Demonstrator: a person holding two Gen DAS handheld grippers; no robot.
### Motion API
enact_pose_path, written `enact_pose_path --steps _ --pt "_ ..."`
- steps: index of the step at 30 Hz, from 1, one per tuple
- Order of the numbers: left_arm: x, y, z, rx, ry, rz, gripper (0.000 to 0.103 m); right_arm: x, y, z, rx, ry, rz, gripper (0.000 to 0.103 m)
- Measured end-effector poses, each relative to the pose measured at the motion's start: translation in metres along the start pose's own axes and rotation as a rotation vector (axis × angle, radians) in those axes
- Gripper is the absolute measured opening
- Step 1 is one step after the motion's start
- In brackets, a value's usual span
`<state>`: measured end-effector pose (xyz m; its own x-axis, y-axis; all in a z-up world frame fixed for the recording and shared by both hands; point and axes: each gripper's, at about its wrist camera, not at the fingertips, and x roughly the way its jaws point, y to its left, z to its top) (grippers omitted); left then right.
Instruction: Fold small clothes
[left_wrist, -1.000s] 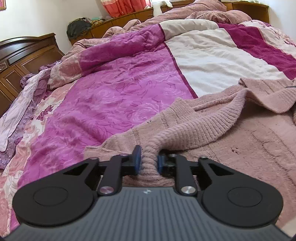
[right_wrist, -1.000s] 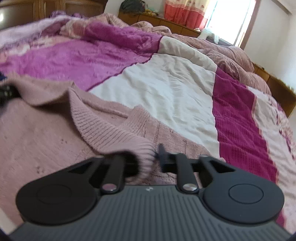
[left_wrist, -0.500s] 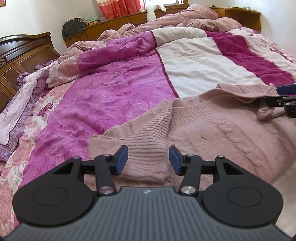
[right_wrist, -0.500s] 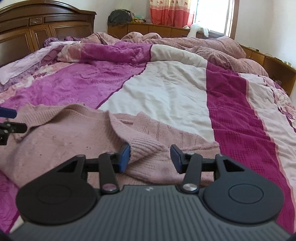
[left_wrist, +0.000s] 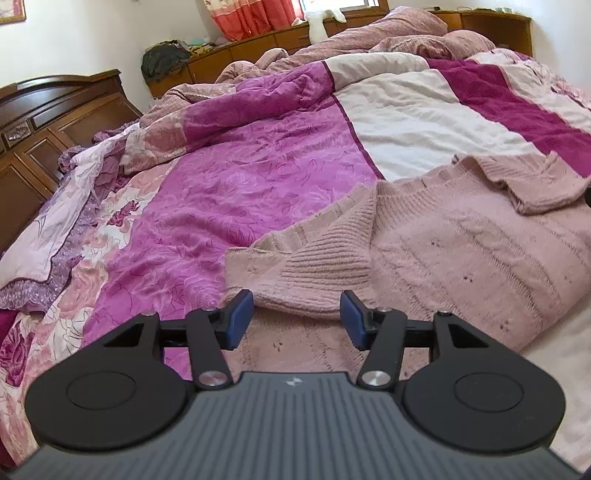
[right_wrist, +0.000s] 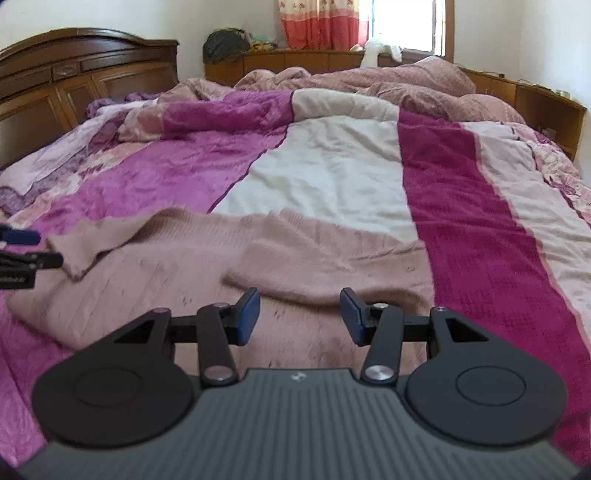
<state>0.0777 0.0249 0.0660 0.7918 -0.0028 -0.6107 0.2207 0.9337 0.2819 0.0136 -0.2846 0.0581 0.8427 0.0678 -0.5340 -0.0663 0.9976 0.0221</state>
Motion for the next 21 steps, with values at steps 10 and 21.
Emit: enact_pose_path --steps 10,21 --pt "0.014 -0.016 -0.014 0.235 -0.010 0.001 0.061 0.017 0.012 -0.019 -0.022 0.081 0.019 0.050" --pt "0.026 -0.018 -0.018 0.464 -0.052 -0.092 0.052 0.022 0.015 -0.023 -0.032 0.089 0.007 0.050"
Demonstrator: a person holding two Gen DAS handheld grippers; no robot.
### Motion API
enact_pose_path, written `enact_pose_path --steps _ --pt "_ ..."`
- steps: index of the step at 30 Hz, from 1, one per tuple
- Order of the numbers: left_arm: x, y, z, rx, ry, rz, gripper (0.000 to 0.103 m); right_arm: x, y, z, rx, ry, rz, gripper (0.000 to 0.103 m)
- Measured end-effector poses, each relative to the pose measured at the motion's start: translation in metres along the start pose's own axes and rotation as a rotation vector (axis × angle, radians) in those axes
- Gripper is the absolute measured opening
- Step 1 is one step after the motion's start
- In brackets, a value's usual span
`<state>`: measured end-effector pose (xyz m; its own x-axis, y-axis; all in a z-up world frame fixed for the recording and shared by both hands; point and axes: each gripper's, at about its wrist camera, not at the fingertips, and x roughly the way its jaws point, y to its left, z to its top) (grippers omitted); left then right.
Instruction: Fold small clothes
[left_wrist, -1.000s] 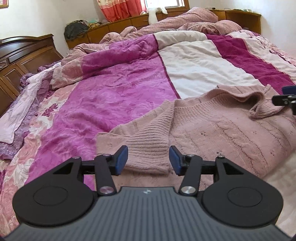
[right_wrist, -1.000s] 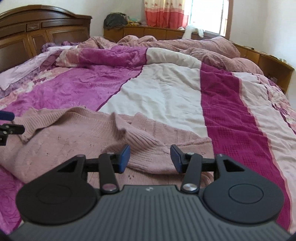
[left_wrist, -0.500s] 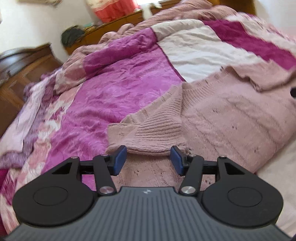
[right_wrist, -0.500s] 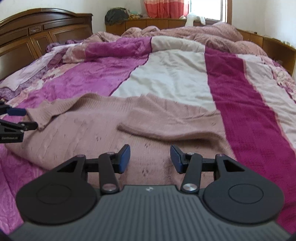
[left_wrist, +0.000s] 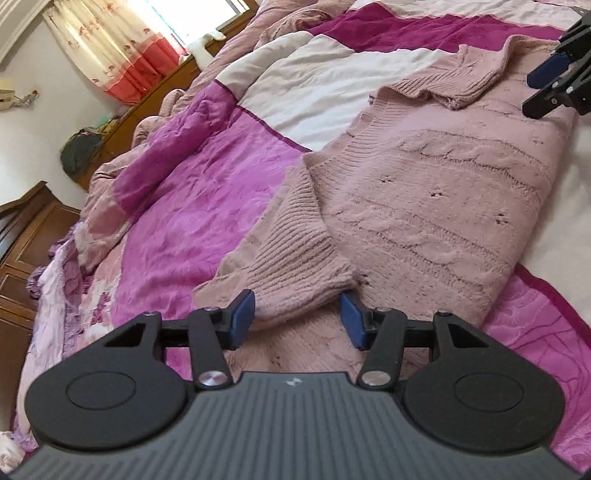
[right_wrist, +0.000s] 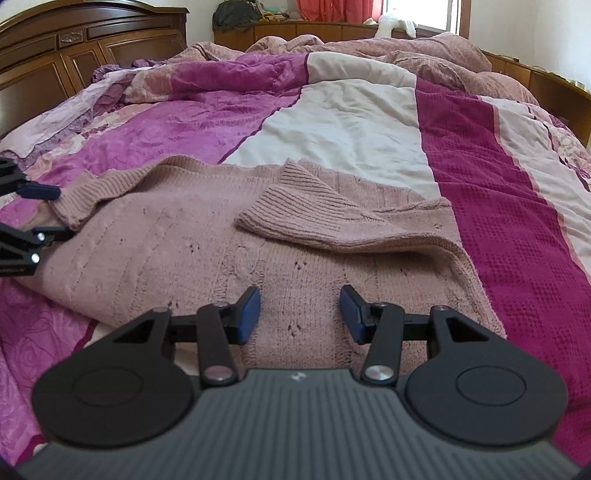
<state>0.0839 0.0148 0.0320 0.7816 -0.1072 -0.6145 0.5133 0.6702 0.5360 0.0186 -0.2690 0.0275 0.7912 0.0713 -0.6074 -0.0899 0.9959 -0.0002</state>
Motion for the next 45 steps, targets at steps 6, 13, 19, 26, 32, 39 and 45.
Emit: enact_pose_path --steps 6,13,19,26,32,39,45 --pt "0.003 0.025 0.006 -0.140 -0.054 -0.041 0.010 0.001 0.002 -0.001 -0.005 0.001 -0.005 0.050" --pt "0.030 0.067 0.015 -0.304 -0.026 0.130 0.011 0.002 0.003 -0.001 -0.010 0.001 -0.011 0.050" --pt "0.055 0.095 0.006 -0.437 0.072 0.202 0.029 0.001 0.001 0.001 -0.015 0.007 -0.003 0.050" --pt "0.023 0.099 -0.002 -0.556 0.060 0.160 0.047 -0.013 -0.004 0.012 -0.049 -0.043 -0.011 0.050" --pt "-0.012 0.064 -0.001 -0.631 0.058 0.068 0.052 -0.006 -0.001 0.021 -0.233 -0.049 -0.103 0.050" --pt "-0.009 0.034 0.002 -0.672 0.113 0.017 0.053 0.014 0.004 0.025 -0.341 -0.032 -0.072 0.050" --pt "0.003 0.029 0.004 -0.671 0.152 0.029 0.053 0.028 0.007 0.027 -0.338 -0.050 -0.046 0.050"
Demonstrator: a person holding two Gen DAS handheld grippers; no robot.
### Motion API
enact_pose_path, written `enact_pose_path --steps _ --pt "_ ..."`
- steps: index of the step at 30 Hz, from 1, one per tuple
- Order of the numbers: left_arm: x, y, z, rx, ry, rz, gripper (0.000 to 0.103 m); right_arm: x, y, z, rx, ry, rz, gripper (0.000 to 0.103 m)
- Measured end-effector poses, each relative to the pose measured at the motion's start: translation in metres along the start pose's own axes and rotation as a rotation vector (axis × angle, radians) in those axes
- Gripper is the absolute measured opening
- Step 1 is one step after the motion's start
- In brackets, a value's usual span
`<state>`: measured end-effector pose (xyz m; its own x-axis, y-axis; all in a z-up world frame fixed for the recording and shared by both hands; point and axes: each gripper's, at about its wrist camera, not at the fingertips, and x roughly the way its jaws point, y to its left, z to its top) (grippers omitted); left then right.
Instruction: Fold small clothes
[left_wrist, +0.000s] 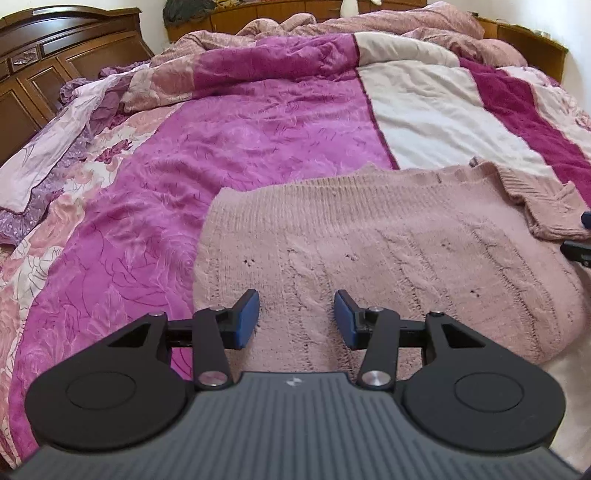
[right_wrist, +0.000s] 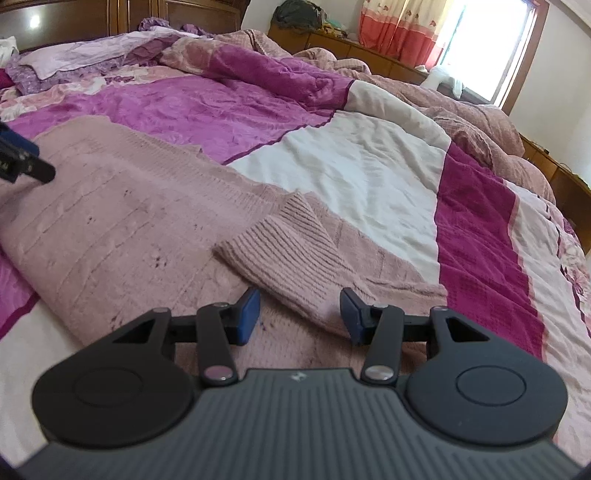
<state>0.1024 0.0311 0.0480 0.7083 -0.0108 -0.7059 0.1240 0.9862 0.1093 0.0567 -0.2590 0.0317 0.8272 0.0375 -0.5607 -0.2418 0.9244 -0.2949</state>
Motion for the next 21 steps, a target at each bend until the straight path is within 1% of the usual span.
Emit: enact_pose_path --steps 3,4,5,6,7,9,12,15,18,21 --pt "0.003 -0.002 -0.001 0.000 0.003 0.014 0.054 0.008 -0.002 0.001 0.023 -0.005 0.011 0.048" --pt "0.004 -0.002 0.000 0.002 0.002 0.018 0.054 0.010 -0.003 0.001 0.033 -0.007 0.023 0.031" --pt "0.004 -0.002 0.000 0.003 0.003 0.021 0.054 0.012 -0.005 0.002 0.045 -0.007 0.044 0.020" --pt "0.005 -0.003 0.001 0.003 0.003 0.024 0.054 0.013 -0.007 0.003 0.066 -0.006 0.053 0.012" --pt "0.005 -0.003 0.002 0.000 0.005 0.026 0.055 0.013 -0.012 0.005 0.095 -0.012 0.061 0.010" --pt "0.006 -0.003 0.002 -0.007 0.007 0.029 0.055 0.012 -0.024 0.009 0.169 -0.038 0.071 0.010" --pt "0.008 -0.002 0.002 -0.017 0.009 0.039 0.055 0.013 -0.050 0.014 0.278 -0.064 0.039 0.010" --pt "0.009 -0.004 0.003 -0.017 0.011 0.049 0.056 0.024 -0.073 0.015 0.338 -0.054 -0.036 0.010" --pt "0.009 -0.006 0.003 -0.014 0.009 0.054 0.056 0.038 -0.096 0.010 0.414 -0.020 -0.109 0.013" --pt "0.009 -0.006 0.002 -0.012 0.006 0.055 0.056 0.041 -0.107 0.003 0.450 0.000 -0.163 0.013"
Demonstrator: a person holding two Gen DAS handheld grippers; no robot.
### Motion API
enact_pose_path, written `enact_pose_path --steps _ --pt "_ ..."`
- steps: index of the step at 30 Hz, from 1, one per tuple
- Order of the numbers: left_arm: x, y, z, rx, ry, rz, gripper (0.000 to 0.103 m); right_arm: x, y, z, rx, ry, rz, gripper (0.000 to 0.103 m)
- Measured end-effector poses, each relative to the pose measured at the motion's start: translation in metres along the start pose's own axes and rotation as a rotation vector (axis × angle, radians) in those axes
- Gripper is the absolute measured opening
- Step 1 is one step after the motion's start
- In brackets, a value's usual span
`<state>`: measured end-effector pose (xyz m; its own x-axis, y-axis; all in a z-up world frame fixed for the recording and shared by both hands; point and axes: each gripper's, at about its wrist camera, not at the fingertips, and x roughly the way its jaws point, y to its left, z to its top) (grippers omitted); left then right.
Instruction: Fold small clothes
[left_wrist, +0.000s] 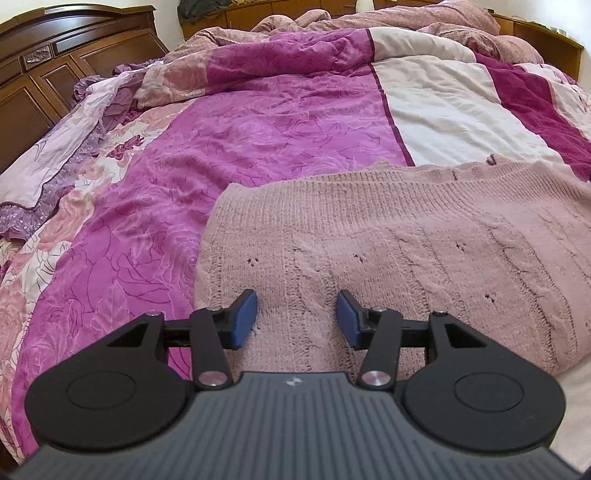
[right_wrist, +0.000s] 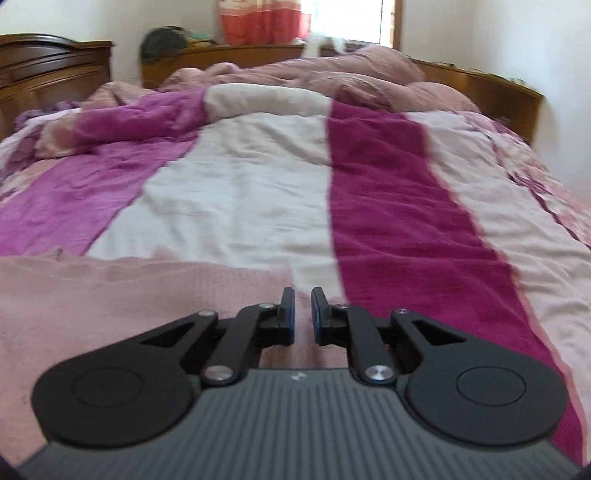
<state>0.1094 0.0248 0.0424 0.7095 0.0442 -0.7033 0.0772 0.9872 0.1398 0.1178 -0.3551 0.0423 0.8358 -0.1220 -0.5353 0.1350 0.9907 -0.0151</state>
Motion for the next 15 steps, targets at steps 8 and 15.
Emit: enact_pose_path --steps 8,15 --pt "0.001 0.001 0.000 -0.001 -0.001 0.001 0.059 -0.023 0.008 -0.012 -0.007 -0.018 0.095 0.014" --pt "0.002 0.003 -0.002 -0.009 0.001 0.005 0.064 -0.010 0.019 -0.027 0.031 0.050 0.091 0.051"
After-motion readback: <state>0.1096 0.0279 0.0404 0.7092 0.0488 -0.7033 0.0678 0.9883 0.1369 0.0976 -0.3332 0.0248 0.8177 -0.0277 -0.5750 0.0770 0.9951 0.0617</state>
